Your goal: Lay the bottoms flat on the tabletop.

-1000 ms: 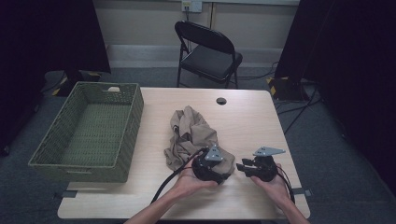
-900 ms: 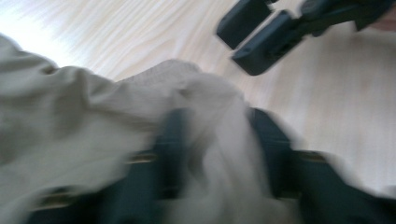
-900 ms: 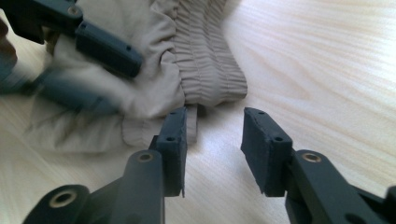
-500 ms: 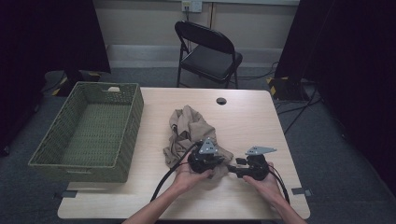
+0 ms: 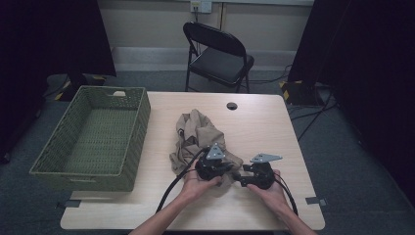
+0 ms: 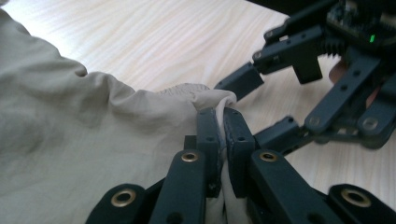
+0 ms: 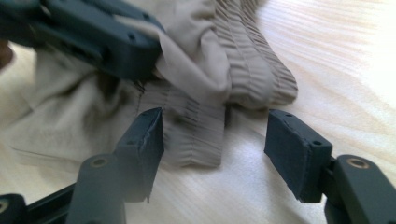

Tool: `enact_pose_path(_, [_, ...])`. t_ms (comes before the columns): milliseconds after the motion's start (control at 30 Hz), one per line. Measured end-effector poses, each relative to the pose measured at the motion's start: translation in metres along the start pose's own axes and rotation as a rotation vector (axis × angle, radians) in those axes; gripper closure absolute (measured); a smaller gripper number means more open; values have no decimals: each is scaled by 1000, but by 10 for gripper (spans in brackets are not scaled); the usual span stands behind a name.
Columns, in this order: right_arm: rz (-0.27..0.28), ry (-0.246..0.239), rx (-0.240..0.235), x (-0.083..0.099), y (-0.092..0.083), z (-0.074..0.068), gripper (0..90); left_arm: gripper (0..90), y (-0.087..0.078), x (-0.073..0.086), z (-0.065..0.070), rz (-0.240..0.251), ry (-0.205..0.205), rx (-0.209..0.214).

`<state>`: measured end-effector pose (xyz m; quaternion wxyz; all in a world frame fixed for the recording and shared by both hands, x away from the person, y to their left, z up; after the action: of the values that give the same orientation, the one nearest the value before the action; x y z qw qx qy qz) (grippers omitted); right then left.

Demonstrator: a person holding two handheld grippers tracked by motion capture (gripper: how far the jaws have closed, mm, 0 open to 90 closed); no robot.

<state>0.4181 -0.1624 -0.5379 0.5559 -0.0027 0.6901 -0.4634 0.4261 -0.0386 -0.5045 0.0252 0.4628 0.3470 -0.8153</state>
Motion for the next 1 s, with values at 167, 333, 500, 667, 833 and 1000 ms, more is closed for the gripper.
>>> enact_pose_path(167, [-35,-81,42,5,4,0,396,875,-12,-8,-9,38,-26,0])
enact_pose_path(333, [-18,-83,48,-2,0,-2,418,874,-15,-6,-16,34,-40,-3])
enact_pose_path(500, [56,-3,12,-15,-2,-1,360,873,-12,-6,-15,36,-45,-2])
enact_pose_path(667, [5,-30,-5,-15,21,-12,312,873,-15,-8,-17,44,-51,-3])
enact_pose_path(833, [-7,-79,21,-14,27,-16,349,875,-25,-12,-21,65,-57,-8])
enact_pose_path(1000, [-15,-100,23,-14,25,-16,498,875,-37,-17,-28,70,-33,-28])
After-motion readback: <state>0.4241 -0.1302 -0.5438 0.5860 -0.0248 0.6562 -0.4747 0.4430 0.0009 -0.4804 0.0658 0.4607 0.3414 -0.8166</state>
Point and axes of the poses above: each handheld gripper's, and its own axes: y roughly forward along the jaws, x roughly out of its underside, z roughly to its right, the point moved 7 cm from there along y, roughly forward along the jaws, and after that the axes turned 15 degrees about -y, right-handed, at the moved point
